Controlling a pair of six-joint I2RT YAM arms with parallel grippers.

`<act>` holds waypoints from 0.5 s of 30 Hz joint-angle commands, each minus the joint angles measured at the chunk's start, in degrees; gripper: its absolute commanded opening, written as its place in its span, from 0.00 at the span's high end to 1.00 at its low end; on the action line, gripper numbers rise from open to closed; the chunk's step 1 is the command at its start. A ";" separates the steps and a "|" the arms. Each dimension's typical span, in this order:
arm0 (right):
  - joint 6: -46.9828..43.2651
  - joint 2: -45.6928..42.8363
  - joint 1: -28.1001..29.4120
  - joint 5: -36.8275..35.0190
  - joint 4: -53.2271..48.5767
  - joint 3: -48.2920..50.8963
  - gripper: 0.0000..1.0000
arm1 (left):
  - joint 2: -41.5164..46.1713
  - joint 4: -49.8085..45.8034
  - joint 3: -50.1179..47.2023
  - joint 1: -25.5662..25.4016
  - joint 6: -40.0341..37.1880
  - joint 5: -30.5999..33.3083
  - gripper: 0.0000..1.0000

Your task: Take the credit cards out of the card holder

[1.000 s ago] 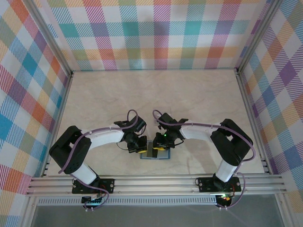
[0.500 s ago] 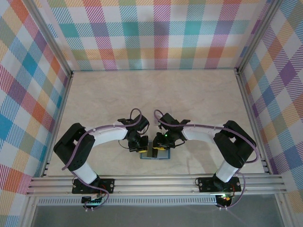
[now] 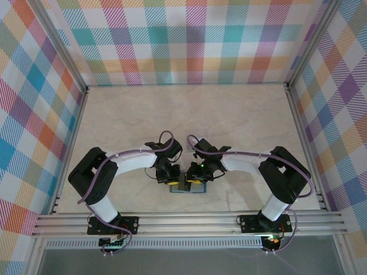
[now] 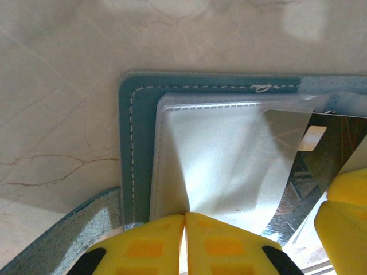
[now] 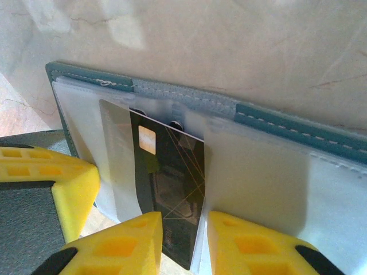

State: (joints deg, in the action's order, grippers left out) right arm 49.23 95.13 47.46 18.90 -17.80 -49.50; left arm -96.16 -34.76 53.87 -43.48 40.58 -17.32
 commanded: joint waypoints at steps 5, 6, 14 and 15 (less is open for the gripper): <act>0.92 2.38 -0.01 2.84 4.09 1.24 0.71 | -4.46 -6.14 -0.49 -0.66 -1.81 5.38 0.88; 1.03 2.73 0.00 3.13 4.55 1.24 0.71 | -4.75 -6.39 -0.35 -0.72 -2.00 5.36 0.88; 2.30 3.09 -0.09 4.70 9.24 2.57 0.73 | -5.74 -7.86 0.80 -0.99 -2.55 5.37 0.88; 2.52 2.75 -0.17 5.15 10.00 2.88 0.74 | -5.77 -7.91 0.80 -1.03 -2.60 5.37 0.88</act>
State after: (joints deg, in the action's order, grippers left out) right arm 50.61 97.36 47.11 22.22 -12.12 -48.18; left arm -98.28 -38.06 56.66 -43.86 39.09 -17.02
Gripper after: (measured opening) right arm 0.269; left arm 0.119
